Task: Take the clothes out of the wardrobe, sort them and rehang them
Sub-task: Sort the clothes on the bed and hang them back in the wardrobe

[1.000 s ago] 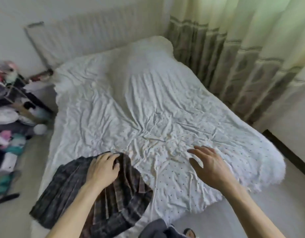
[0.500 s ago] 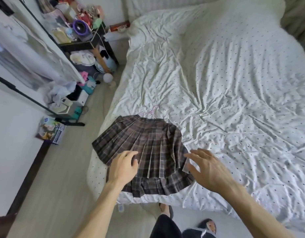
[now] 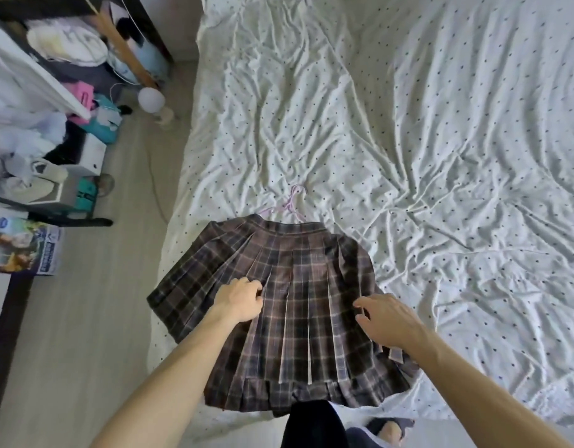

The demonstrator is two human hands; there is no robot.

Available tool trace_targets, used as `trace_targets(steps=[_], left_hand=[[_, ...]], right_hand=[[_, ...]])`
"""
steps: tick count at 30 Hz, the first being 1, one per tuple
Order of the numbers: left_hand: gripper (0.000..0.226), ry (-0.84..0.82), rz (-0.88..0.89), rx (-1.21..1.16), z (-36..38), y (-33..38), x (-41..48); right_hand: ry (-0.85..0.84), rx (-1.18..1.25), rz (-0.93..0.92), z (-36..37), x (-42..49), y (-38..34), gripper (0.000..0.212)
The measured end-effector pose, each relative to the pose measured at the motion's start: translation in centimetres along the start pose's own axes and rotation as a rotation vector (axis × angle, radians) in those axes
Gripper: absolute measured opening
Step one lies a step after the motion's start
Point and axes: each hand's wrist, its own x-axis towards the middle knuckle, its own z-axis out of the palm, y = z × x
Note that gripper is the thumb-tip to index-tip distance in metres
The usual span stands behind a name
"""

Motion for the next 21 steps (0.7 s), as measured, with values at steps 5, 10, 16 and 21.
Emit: trace_targets(steps=[5, 10, 16, 21], left_hand=[[0.041, 0.122, 0.021, 0.001, -3.9, -2.5, 10.5], [0.039, 0.370, 0.124, -0.018, -5.7, -3.2, 19.2], [0.047, 0.304, 0.102, -0.073, -4.5, -2.3, 23.5], [0.035, 0.301, 0.108, -0.286, -6.1, -1.4, 21.5]], right_hand=[[-0.065, -0.044, 0.078, 0.7, 8.5, -1.7, 0.046], [0.043, -0.009, 0.114, 2.4, 13.0, -2.6, 0.065], [-0.001, -0.026, 0.176, 6.3, 14.3, -2.9, 0.079], [-0.012, 0.058, 0.175, 5.9, 13.5, -2.7, 0.073]])
